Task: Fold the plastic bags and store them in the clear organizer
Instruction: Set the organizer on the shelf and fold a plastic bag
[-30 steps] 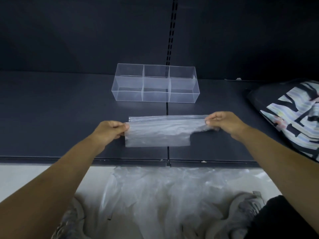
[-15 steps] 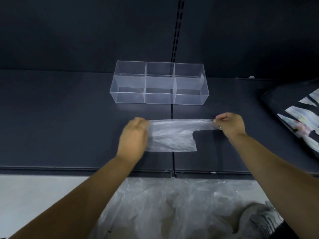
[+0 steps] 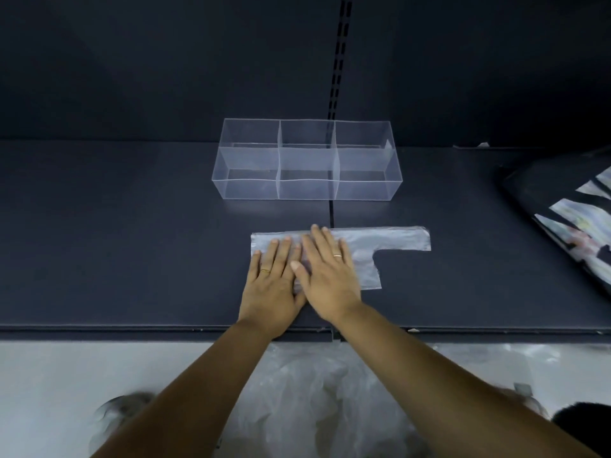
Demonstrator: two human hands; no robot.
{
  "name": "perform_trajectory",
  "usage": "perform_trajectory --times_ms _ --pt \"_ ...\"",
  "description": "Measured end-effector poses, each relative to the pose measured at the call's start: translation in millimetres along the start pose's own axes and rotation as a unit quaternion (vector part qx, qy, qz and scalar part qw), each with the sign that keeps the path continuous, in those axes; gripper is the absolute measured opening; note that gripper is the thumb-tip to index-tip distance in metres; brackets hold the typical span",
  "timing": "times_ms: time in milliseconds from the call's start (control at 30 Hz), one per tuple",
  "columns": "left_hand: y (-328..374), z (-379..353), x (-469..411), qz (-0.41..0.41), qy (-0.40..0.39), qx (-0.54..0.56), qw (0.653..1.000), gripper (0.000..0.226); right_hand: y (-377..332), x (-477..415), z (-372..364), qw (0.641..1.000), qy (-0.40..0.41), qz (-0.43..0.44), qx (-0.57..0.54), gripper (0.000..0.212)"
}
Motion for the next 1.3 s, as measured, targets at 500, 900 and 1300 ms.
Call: perform_trajectory --times_ms 500,900,1300 --pt "-25.1 24.9 28.5 -0.029 0.058 0.08 0.995 0.091 110.3 71.5 44.3 0.987 0.144 0.009 -0.063 0.04" --pt "41.0 19.3 17.1 -0.082 0.06 0.119 0.988 0.061 87.5 54.5 45.4 0.985 -0.026 -0.009 -0.171 0.018" --pt "59.7 36.8 40.9 -0.046 0.031 -0.052 0.997 0.025 38.2 77.8 40.6 0.991 -0.035 0.105 0.069 0.072"
Point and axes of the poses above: each hand's wrist, its own x-axis away from the middle knuckle, its own z-axis out of the back of the hand, y = z × x, the point moved 5 cm from there along -x, towards the middle knuckle, and after that the axes turned 14 degrees about -y, right-handed, at the moved point
